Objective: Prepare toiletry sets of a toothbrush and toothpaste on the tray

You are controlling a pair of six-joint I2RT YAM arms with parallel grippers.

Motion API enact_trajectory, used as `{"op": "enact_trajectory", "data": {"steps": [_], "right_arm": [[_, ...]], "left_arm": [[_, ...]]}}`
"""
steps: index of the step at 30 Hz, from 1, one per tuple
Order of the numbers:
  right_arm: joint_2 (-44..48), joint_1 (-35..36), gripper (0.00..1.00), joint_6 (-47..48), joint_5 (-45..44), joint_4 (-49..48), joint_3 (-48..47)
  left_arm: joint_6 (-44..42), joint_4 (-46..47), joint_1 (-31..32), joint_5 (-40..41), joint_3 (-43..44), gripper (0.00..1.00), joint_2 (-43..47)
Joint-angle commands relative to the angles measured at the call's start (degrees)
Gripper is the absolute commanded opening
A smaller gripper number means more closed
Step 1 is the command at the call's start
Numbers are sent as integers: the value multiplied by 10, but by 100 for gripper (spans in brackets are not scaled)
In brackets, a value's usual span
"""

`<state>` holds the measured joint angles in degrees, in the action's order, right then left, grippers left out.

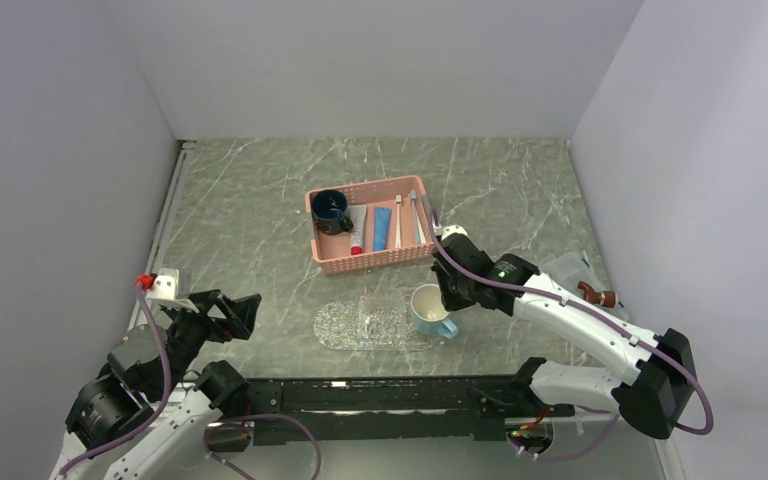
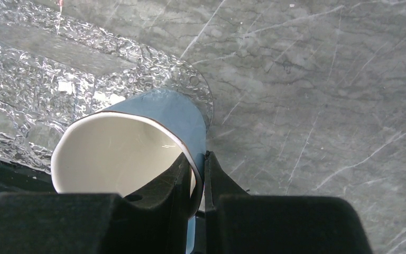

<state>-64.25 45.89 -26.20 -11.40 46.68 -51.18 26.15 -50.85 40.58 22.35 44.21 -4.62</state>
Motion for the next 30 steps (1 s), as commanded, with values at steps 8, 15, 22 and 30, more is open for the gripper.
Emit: {"op": "enact_trajectory", "data": {"steps": [8, 15, 22, 30], "right_arm": [[10, 0, 0, -13, 4, -62, 6], [10, 1, 0, -17, 16, -72, 19], [10, 1, 0, -21, 20, -82, 30], [8, 5, 0, -26, 12, -82, 33]], "left_arm": [[-7, 17, -3, -4, 0, 99, -8], [-7, 16, -3, -4, 0, 99, -10], [-7, 16, -3, -5, 0, 99, -11], [-7, 17, -5, -5, -1, 99, -10]]}}
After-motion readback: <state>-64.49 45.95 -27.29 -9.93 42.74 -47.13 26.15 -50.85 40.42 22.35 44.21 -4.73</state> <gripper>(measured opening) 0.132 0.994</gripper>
